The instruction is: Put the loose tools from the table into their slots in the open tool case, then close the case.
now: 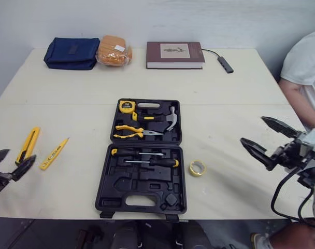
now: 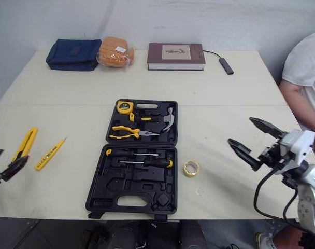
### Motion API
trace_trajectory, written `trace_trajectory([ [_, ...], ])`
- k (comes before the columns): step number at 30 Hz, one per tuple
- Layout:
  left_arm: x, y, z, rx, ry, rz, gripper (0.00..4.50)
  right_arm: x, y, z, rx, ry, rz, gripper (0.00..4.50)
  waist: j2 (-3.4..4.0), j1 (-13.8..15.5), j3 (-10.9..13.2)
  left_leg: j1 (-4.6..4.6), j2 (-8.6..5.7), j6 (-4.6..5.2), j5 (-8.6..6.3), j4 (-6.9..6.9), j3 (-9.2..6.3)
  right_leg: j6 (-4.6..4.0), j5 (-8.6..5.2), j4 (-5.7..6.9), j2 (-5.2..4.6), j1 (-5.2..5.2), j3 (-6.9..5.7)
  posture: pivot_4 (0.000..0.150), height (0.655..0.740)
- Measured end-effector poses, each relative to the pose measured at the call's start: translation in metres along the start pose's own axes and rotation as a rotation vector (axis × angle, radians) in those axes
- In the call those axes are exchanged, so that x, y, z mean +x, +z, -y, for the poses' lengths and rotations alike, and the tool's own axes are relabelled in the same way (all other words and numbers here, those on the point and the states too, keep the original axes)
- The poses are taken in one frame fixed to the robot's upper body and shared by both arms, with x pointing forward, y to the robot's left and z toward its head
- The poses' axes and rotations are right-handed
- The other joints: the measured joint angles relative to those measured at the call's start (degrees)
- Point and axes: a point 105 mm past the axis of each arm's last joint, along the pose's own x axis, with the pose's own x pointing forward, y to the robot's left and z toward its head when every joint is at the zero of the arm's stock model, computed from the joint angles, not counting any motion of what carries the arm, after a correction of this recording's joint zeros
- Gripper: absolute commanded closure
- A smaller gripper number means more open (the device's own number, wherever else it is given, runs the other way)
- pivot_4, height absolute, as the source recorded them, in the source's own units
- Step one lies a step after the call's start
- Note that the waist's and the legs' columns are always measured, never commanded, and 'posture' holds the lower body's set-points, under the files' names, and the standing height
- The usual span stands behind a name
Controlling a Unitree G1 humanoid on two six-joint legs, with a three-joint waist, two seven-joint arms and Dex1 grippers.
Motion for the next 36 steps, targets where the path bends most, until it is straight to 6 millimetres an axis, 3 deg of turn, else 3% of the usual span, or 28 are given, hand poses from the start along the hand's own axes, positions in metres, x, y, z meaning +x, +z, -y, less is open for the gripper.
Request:
trace_trajectory([
  [4, 0.021, -0.006, 0.003, 0.106, -0.037, -0.057, 0.0, 0.028, 0.015, -0.029, -0.01, 0.214, 0.073, 0.03, -0.01, -0.01, 0.03, 0.09, 0.0, -0.16, -0.02, 0.06, 0.11, 0.03, 0.04, 0.18, -0.01, -0.03, -0.03, 0.15, 0.74],
  [9, 0.035, -0.017, 0.01, 0.117, -0.072, -0.108, 0.0, 0.039, 0.018, -0.055, 0.009, 0.364, 0.09, 0.03, -0.09, 0.04, 0.01, 0.07, 0.0, -0.19, -0.03, 0.05, 0.1, 0.02, 0.06, 0.15, -0.04, -0.03, 0.04, 0.15, 0.74],
  [14, 0.046, -0.028, 0.008, 0.077, -0.07, -0.163, 0.0, 0.049, 0.025, -0.062, 0.009, 0.403, 0.109, 0.03, -0.11, -0.07, 0.01, 0.09, 0.0, 0.09, 0.16, 0.07, 0.11, 0.03, 0.07, 0.21, -0.02, -0.04, -0.04, 0.15, 0.74],
  [22, 0.063, -0.027, 0.013, 0.05, -0.117, -0.168, 0.0, 0.065, 0.037, -0.077, 0.002, 0.499, 0.168, 0.03, -0.11, 0.29, 0.01, 0.14, -0.05, 0.05, 0.21, 0.06, 0.1, 0.04, 0.08, 0.23, -0.09, 0.0, -0.04, 0.15, 0.74],
  [25, 0.065, -0.028, 0.015, 0.036, -0.13, -0.178, 0.88, 0.066, 0.036, -0.079, 0.003, 0.505, 0.169, 0.0, -0.1, 0.46, 0.0, 0.15, -0.07, 0.09, 0.22, 0.07, 0.1, 0.05, 0.08, 0.26, -0.1, 0.01, -0.04, 0.15, 0.74],
  [32, 0.066, -0.033, 0.023, 0.0, -0.172, -0.214, 3.96, 0.066, 0.035, -0.078, -0.002, 0.508, 0.16, 0.0, 0.1, 0.28, -0.11, 0.23, -0.07, 0.05, 0.27, 0.05, 0.11, 0.05, 0.08, 0.34, -0.1, 0.03, -0.03, 0.15, 0.74],
  [33, 0.066, -0.033, 0.023, 0.0, -0.171, -0.214, 4.18, 0.065, 0.035, -0.078, -0.002, 0.509, 0.158, 0.0, 0.11, 0.26, -0.12, 0.23, -0.07, 0.05, 0.27, 0.06, 0.11, 0.05, 0.08, 0.34, -0.1, 0.03, -0.03, 0.15, 0.74],
  [36, 0.067, -0.033, 0.023, -0.004, -0.167, -0.209, 4.18, 0.065, 0.034, -0.077, -0.001, 0.51, 0.155, 0.0, 0.11, 0.26, -0.12, 0.23, -0.07, 0.07, 0.28, 0.06, 0.11, 0.05, 0.08, 0.36, -0.1, 0.04, -0.03, 0.15, 0.74],
])
